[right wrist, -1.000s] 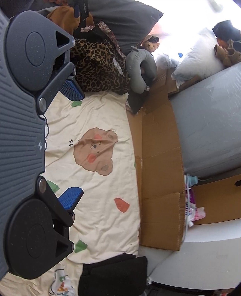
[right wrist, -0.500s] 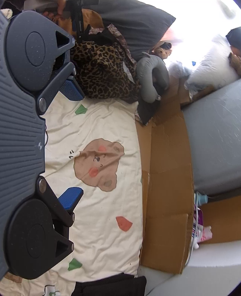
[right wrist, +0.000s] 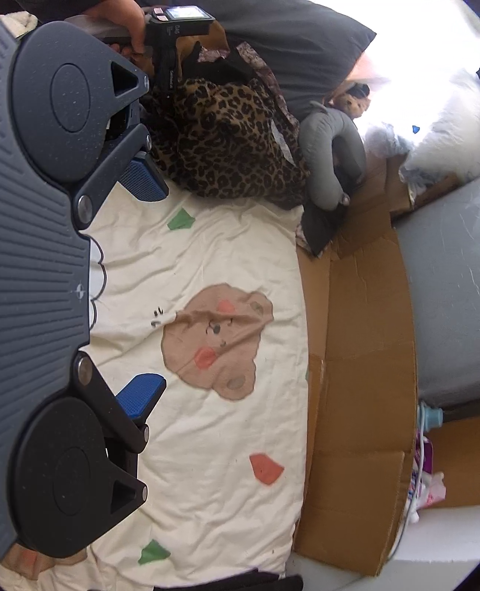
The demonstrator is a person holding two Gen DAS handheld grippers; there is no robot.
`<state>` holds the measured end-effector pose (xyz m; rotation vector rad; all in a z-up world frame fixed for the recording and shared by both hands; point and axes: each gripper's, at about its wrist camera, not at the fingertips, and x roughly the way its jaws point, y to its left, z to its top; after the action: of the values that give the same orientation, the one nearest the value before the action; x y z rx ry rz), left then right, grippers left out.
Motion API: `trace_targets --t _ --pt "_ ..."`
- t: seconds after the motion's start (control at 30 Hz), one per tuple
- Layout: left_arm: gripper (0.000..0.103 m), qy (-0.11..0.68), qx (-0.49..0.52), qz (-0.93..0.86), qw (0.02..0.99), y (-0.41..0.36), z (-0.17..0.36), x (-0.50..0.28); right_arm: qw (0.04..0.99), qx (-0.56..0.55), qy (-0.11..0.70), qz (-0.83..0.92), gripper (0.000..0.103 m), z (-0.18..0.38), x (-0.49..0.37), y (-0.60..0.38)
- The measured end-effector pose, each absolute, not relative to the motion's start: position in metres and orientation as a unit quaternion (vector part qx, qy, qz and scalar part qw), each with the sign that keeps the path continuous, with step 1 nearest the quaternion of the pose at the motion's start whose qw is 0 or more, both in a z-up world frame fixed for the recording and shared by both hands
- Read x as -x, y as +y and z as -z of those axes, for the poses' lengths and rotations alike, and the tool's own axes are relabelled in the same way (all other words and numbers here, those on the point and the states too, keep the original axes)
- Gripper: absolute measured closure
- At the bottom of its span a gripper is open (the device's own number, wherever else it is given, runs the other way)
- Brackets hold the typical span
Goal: Fold clothes
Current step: 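Reach the left gripper into the leopard-print garment and close on it, then lift the leopard garment with the left gripper while the right gripper closes on it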
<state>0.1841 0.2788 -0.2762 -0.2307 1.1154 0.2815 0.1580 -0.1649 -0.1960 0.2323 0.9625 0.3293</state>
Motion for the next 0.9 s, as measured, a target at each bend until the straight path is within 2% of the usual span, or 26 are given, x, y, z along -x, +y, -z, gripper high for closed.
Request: trace_targets --t 0.27,0.47,0.9 --pt "0.087 0.507 0.13 -0.104 0.845 0.272 0.252 -0.156 0.858 -0.103 0.465 -0.195 0.001 0.206 -0.168 -0.14" --pt "0.093 0.496 0.15 -0.074 0.852 0.259 0.236 -0.133 0.852 -0.102 0.466 -0.217 0.001 0.211 -0.176 -0.125" --pt "0.094 0.506 0.175 -0.021 0.844 0.221 0.227 -0.089 0.834 -0.128 0.469 -0.261 0.002 0.226 -0.188 -0.098"
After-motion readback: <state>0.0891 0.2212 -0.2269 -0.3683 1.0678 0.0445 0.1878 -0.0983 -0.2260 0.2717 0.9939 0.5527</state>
